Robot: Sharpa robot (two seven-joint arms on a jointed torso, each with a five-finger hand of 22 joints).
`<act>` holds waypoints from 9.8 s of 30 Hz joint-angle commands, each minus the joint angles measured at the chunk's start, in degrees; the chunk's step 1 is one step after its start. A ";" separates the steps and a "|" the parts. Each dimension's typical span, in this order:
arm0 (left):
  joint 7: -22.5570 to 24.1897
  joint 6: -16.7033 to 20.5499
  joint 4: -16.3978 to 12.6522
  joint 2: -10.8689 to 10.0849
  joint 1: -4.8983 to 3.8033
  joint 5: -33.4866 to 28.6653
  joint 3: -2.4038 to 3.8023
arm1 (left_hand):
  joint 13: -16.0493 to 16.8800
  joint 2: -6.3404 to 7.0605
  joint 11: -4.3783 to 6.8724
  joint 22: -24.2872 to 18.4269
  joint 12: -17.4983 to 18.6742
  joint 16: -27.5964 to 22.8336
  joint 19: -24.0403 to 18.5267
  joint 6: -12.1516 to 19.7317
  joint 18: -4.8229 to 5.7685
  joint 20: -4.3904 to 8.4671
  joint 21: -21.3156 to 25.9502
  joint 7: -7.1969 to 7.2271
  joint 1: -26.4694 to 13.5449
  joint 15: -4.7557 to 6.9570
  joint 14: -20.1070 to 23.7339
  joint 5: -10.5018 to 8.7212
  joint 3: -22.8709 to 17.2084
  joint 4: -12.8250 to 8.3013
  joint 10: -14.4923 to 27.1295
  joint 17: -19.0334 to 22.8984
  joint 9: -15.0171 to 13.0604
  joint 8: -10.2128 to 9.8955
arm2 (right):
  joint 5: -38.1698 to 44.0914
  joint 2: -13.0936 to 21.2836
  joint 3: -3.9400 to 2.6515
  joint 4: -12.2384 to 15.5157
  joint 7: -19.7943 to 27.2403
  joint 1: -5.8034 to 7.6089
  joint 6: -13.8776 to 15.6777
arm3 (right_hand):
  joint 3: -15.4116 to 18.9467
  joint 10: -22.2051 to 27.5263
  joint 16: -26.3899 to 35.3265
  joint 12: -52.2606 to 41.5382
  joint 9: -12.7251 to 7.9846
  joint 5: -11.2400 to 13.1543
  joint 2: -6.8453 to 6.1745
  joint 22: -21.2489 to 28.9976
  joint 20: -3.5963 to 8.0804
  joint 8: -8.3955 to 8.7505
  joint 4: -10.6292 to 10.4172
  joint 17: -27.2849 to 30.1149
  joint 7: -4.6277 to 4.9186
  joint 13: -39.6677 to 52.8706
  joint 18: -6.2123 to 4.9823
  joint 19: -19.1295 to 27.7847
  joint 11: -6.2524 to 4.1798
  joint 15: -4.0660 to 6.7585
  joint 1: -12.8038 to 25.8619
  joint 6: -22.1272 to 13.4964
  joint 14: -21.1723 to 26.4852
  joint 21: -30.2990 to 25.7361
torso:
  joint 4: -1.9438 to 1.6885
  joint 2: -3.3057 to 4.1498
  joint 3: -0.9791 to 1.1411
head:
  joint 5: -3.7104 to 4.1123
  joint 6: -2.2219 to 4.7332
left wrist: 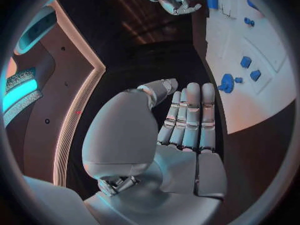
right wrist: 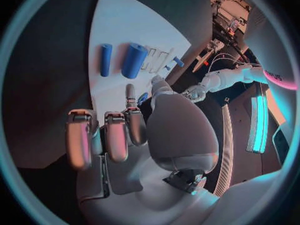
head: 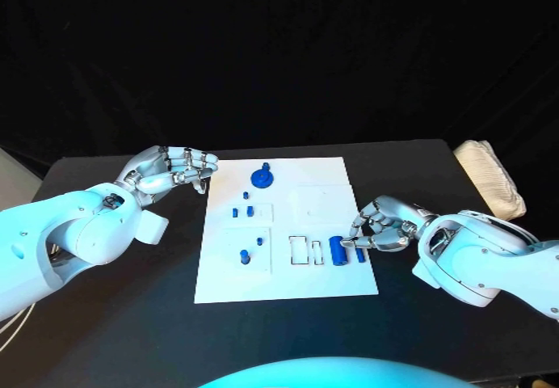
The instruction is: Assemble the parts on the task board
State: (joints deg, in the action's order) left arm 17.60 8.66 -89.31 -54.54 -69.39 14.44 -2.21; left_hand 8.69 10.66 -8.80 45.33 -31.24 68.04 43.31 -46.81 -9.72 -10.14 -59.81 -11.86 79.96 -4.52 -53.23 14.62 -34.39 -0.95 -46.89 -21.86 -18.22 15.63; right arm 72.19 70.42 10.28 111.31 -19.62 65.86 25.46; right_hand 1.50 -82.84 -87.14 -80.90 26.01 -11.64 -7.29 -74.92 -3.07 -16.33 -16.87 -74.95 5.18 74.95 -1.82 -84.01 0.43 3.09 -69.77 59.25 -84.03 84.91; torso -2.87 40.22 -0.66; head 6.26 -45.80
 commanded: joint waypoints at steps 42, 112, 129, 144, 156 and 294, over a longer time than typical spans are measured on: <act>-2.06 -1.62 -0.90 -1.17 0.14 -5.58 0.03 | -0.34 -0.46 -0.08 -0.59 -0.47 -0.19 0.10 0.22 -0.82 -0.14 1.07 -0.34 -1.40 -0.18 -0.20 0.13 0.76 0.91 0.60 0.06 0.20 0.80 | 10.78 -9.90 0.10 -5.40 -11.14 -5.30 4.37 | 1.08 -2.04 -1.10 -1.23 -0.12 -9.63 5.05 -14.66 1.24 -3.47 0.31 -10.07 -1.41 6.79 1.50 -5.64 -0.96 1.15 -7.70 0.59 -4.97 3.44 | 0.08 -0.03 -0.10 | -0.09 -1.31; -2.84 -1.92 -1.11 -1.23 0.14 -5.08 0.02 | -0.50 -0.65 -0.10 -0.81 -0.63 -0.16 0.27 0.45 -0.86 -0.12 1.31 -0.37 -1.12 -0.15 -0.05 0.36 0.43 0.79 0.94 0.09 0.31 1.01 | 1.71 -15.56 -0.22 -3.72 -11.09 -3.57 4.56 | 2.24 -3.63 -1.38 -2.03 -0.94 -3.62 5.37 -15.08 1.81 -6.35 0.04 -11.02 -2.23 9.27 1.82 -5.99 -1.66 1.75 8.03 2.92 -5.16 5.09 | 0.06 0.04 -0.13 | -0.64 -1.36; -3.05 -2.21 -1.15 -1.22 0.13 -5.07 0.02 | -0.72 -0.54 -0.22 -1.23 -0.80 -0.02 0.32 0.95 -0.82 -0.29 1.90 -0.43 -2.09 -0.33 0.07 0.39 0.62 1.57 1.54 0.10 0.50 1.19 | 5.05 -15.28 -0.23 -3.07 -10.33 -3.57 4.09 | 6.42 -3.41 -1.25 -1.04 -0.80 7.55 3.33 -15.08 1.66 -7.76 -0.13 -10.82 -2.07 9.20 1.82 -5.99 -1.50 1.60 13.84 2.00 -5.11 5.09 | 0.09 -0.05 -0.10 | -0.52 -1.27; -3.13 -2.18 -1.03 -1.34 0.13 -5.04 0.02 | -0.73 -0.53 -0.23 -1.26 -0.80 -0.03 0.31 0.99 -0.82 -0.29 1.95 -0.43 -2.08 -0.34 0.11 0.40 0.60 1.56 1.59 0.10 0.51 1.20 | 3.80 -12.54 -0.23 -1.04 -4.96 -3.59 4.57 | 6.19 -3.64 -1.36 -1.12 -0.94 4.79 5.23 -15.08 1.69 -8.39 0.21 -11.16 -2.14 9.62 1.82 -5.99 -1.57 1.65 7.24 1.69 -5.19 5.09 | 0.15 -0.03 -0.03 | -0.85 -1.25; -3.25 -2.35 -0.77 -1.29 0.14 -4.62 0.01 | -0.75 -0.53 -0.24 -1.31 -0.83 -0.04 0.30 1.06 -0.82 -0.30 2.01 -0.45 -2.04 -0.34 0.17 0.41 0.56 1.55 1.66 0.11 0.53 1.21 | 5.53 -12.30 -0.23 -1.49 -6.67 -3.62 2.20 | 4.50 -3.67 -1.30 -0.86 -1.35 8.28 3.90 -15.08 1.74 -8.58 0.35 -11.08 -2.14 9.75 1.82 -5.99 -1.60 1.69 -1.26 1.46 -5.17 5.09 | 0.05 -0.02 -0.11 | -0.86 -1.25; -2.70 -3.11 -0.99 -2.12 0.33 -4.59 -0.17 | -0.94 -0.77 -0.33 -2.02 -1.57 0.21 0.46 1.66 -0.84 -0.49 3.00 -0.53 -2.49 -0.49 0.58 0.41 0.50 2.28 2.27 0.12 0.74 1.78 | 16.43 -5.37 0.30 -3.89 -10.00 -6.95 5.55 | -35.59 -3.61 -1.22 0.60 -0.47 -7.53 -4.53 -15.08 1.61 -8.84 10.35 -11.43 -1.62 10.05 1.82 -5.99 -1.34 1.49 -5.64 0.00 -5.20 5.09 | 0.31 0.00 -0.06 | 1.40 -0.44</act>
State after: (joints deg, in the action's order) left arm 14.66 6.41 -90.18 -56.71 -69.08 9.75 -2.40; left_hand 7.80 10.13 -9.00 43.35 -32.61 68.04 43.52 -45.67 -9.71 -10.35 -57.13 -11.75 77.77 -4.92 -52.83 14.83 -33.84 1.19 -45.05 -21.80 -17.53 17.08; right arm 88.70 65.00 10.31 107.11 -28.16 59.30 31.10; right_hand -25.80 -83.93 -88.23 -80.03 25.41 -19.00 -12.17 -74.90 -1.74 -25.01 -14.51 -74.92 3.54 74.91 -0.38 -83.91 -0.72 4.22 -76.18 59.70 -83.94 89.75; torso -2.55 40.25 -0.73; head 7.61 -46.25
